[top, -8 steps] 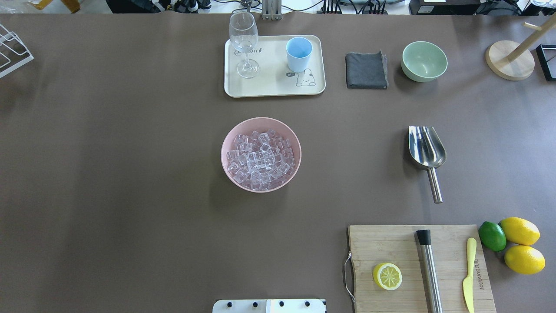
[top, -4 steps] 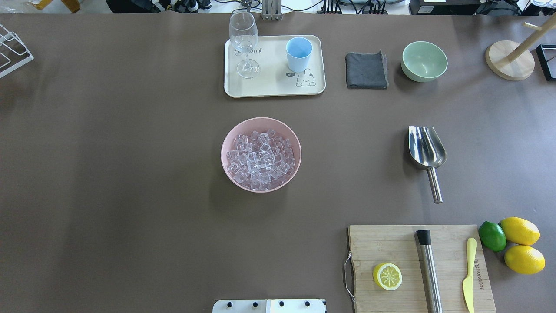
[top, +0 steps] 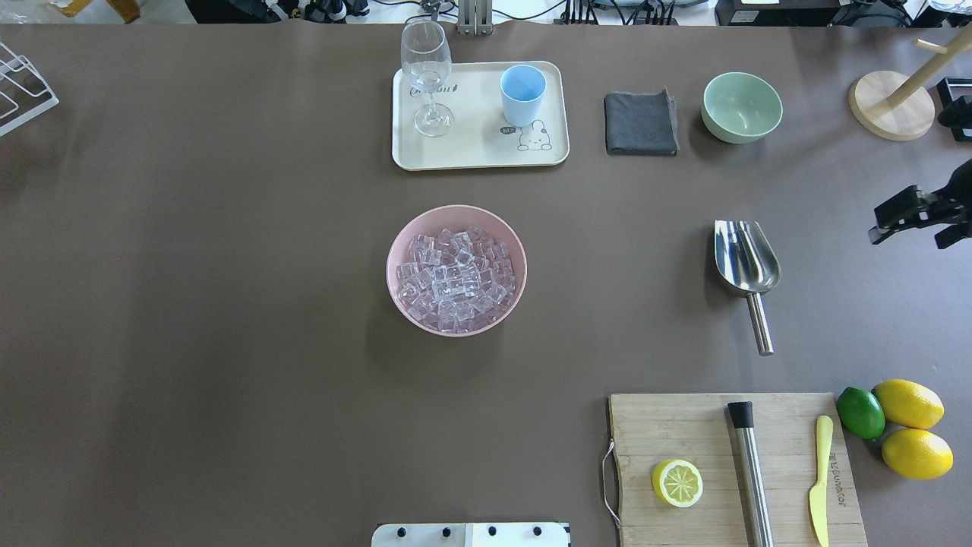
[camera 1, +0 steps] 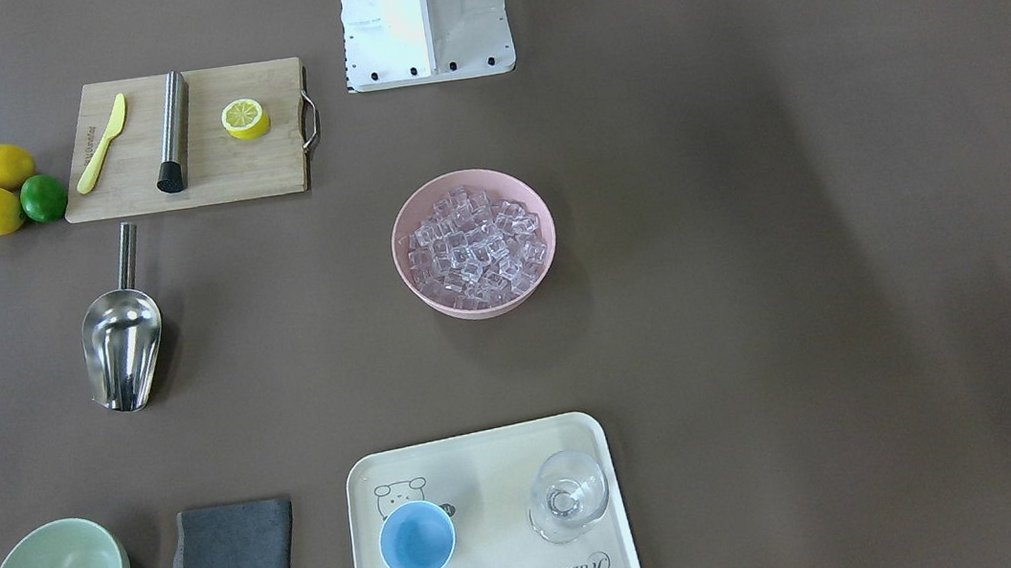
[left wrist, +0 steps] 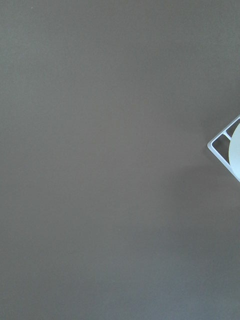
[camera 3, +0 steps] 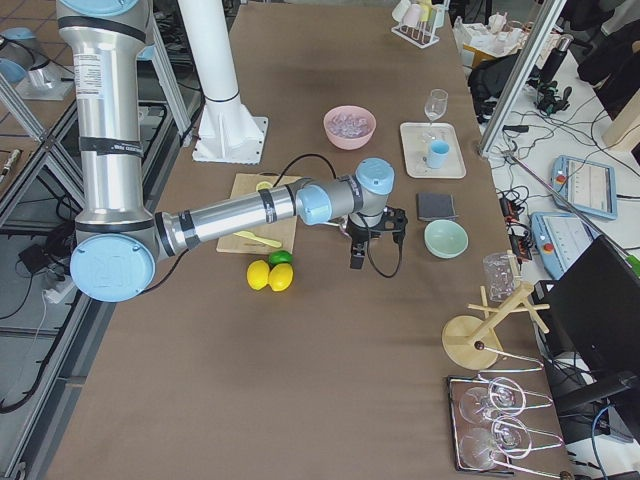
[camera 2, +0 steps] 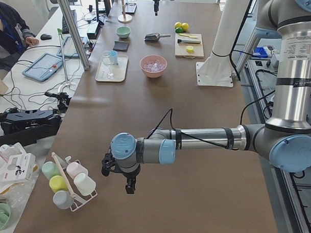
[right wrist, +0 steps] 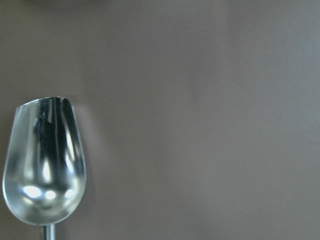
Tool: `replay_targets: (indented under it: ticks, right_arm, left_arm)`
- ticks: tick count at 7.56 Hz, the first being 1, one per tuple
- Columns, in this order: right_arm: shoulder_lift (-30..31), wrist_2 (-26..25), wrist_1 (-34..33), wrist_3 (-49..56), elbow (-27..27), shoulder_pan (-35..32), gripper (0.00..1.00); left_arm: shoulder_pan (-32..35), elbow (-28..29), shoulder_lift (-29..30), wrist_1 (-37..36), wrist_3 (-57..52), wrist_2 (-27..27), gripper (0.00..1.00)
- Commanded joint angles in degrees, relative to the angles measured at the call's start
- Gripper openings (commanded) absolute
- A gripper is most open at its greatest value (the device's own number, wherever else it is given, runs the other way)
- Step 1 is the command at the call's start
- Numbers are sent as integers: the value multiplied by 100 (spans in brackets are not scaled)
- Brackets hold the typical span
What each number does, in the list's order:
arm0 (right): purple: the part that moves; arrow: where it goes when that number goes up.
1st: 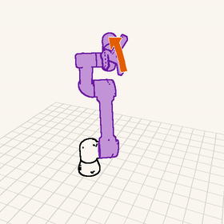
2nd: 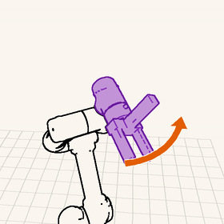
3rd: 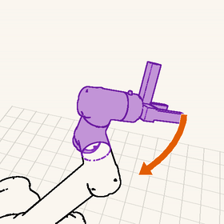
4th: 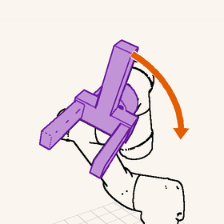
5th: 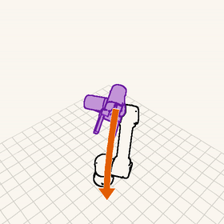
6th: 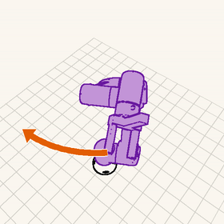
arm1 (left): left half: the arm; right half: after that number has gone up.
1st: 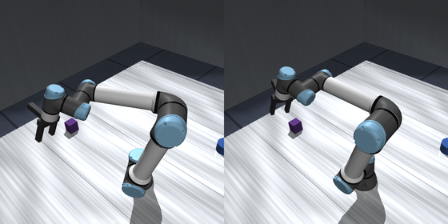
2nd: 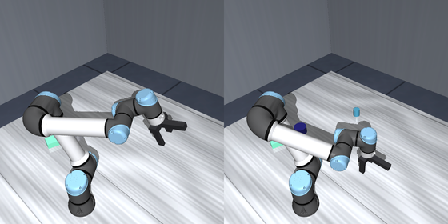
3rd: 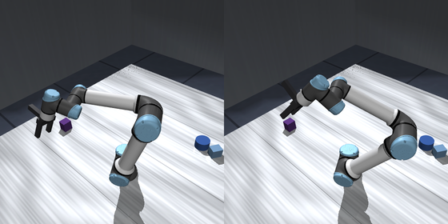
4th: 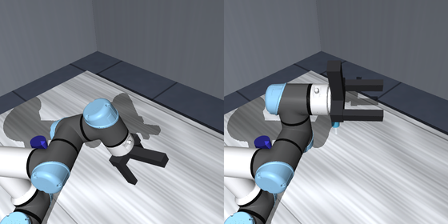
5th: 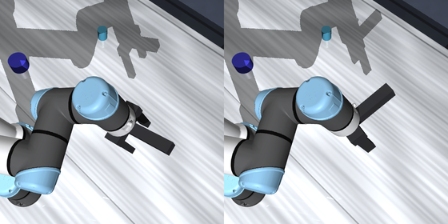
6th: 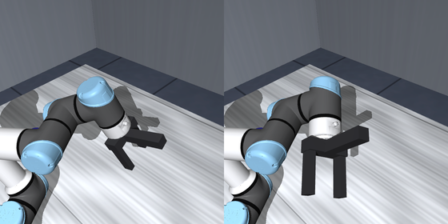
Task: Put ice in cup with scoop
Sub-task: 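Lower the right gripper onto the metal scoop handle and close it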
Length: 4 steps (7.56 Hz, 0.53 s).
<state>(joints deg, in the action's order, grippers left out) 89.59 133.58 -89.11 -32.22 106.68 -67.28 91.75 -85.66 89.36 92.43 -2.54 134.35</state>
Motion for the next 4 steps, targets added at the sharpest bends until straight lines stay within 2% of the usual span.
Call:
replay_targets:
  ticks: [1, 2, 4]
  right_arm:
    - [-20, -60, 566, -1361, 370, 985, 100]
    - [-3, -321, 1101, -2080, 362, 1458, 100]
    - [-11, -840, 1221, -2333, 362, 2190, 100]
  left_arm:
    - [-61, -39, 55, 21, 444, 21, 98]
    - [-79, -56, 73, 21, 699, 21, 98]
    - [-148, -179, 230, 21, 719, 29, 98]
